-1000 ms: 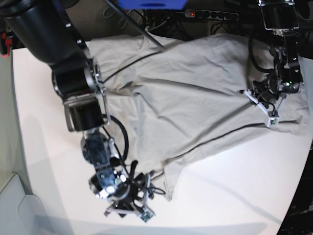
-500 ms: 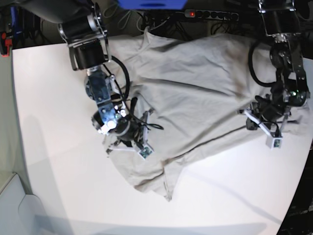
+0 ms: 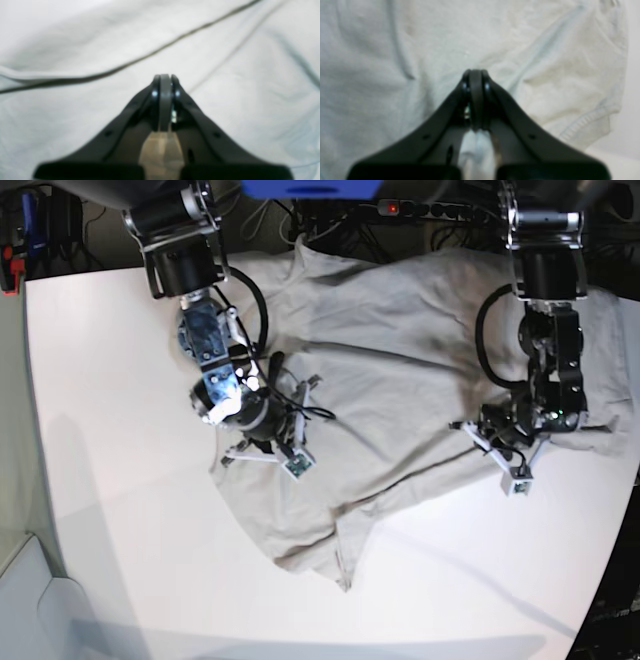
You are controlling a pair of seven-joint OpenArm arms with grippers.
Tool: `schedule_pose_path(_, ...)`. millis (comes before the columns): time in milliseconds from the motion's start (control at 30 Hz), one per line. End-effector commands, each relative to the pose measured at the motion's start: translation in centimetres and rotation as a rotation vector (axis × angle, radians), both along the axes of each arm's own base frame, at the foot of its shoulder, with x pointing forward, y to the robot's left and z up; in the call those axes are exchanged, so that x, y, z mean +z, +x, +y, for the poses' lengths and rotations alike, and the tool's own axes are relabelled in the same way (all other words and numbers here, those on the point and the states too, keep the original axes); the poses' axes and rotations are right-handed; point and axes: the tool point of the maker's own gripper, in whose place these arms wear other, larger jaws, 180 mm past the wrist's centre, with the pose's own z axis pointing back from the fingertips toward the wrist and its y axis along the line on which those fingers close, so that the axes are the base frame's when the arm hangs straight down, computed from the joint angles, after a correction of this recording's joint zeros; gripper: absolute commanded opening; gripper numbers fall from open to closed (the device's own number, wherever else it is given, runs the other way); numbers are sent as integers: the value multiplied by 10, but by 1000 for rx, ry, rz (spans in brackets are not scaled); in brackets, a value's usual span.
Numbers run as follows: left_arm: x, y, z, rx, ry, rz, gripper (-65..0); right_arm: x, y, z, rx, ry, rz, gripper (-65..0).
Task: Layout the t-shirt on the table in an organized manner, then fold the t-shirt properly
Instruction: 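Move the right gripper back onto the shirt body and pinch fabric, then move the left gripper toward the right gripper and pinch the shirt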
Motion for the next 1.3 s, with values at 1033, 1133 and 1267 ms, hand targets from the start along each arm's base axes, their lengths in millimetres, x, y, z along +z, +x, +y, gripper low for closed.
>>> schedule_pose_path(1033, -6, 31, -58, -577, 494, 46, -649, -27, -33, -10, -5, -27, 78, -650)
schedule_pose_path(1133, 1, 40, -57, -609, 569, 35, -649, -27, -33, -10, -5, -27, 78, -650)
schedule_pose_path(1267, 1, 44, -40, -616, 699, 66, -649, -27, -33, -10, -5, -29, 78, -650)
